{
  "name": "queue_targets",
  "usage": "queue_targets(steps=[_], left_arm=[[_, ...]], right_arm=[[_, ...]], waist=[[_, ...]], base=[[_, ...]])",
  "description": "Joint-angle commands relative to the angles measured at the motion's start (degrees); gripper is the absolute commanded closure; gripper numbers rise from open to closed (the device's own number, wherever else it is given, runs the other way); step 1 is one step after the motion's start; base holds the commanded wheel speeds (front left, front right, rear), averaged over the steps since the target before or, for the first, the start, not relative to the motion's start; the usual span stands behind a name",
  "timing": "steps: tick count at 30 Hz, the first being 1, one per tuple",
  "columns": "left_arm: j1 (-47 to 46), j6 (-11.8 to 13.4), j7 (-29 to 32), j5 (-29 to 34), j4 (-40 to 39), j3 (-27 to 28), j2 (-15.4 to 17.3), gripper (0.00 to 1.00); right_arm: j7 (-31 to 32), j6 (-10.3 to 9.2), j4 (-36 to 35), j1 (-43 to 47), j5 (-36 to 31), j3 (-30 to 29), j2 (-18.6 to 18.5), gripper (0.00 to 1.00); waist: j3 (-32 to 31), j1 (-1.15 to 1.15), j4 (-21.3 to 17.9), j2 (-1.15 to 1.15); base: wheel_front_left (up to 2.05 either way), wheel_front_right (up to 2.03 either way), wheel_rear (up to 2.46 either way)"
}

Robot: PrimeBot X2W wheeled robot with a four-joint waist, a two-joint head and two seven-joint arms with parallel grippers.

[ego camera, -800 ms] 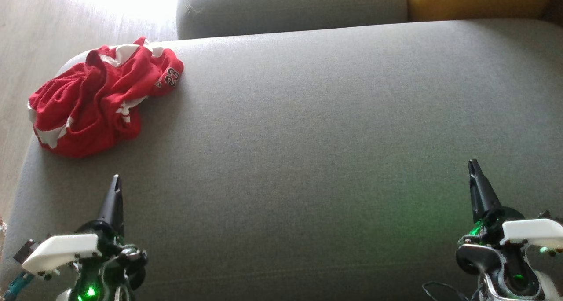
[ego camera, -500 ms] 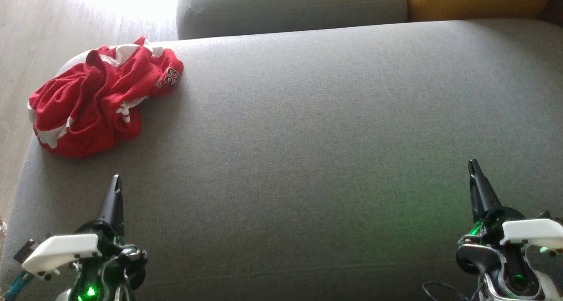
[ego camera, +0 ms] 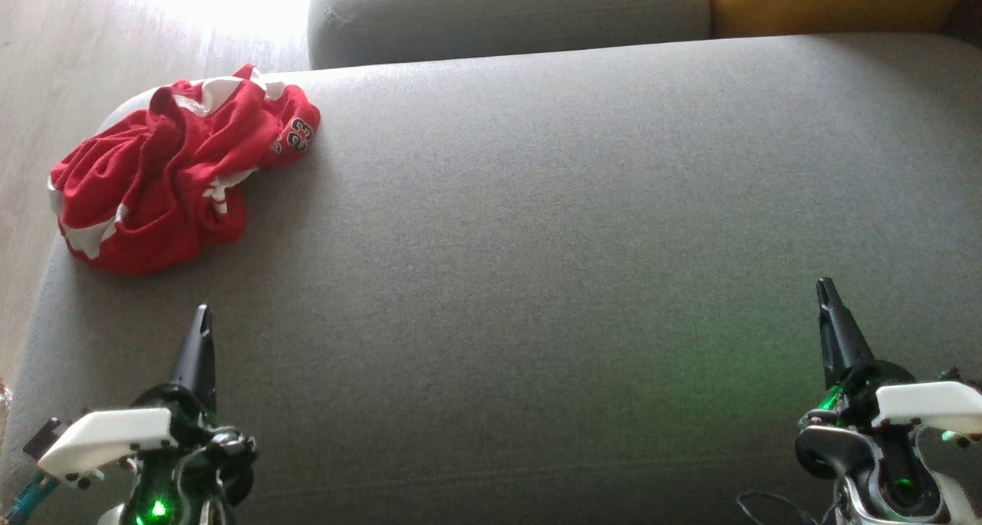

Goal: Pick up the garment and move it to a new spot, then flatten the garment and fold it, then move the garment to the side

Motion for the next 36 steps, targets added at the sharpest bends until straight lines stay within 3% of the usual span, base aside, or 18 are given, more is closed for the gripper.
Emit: queue_targets(steps=[1,36], left_arm=[[-3.1,-0.4,0.4,0.7,-1.5,2.0,0.5,1.0],[-3.1,-0.4,0.4,0.7,-1.5,2.0,0.5,1.0]], right_arm=[[0.2,-0.01,-2.3,-1.7,0.3,1.0,-0.1,1.0],[0.2,-0.01,-2.3,-1.7,0.3,1.0,-0.1,1.0]], waist=[[0.0,0.0,0.0,0.0],[0.0,0.0,0.0,0.0]], base=[[0.0,0.0,0.0],[0.0,0.0,0.0]])
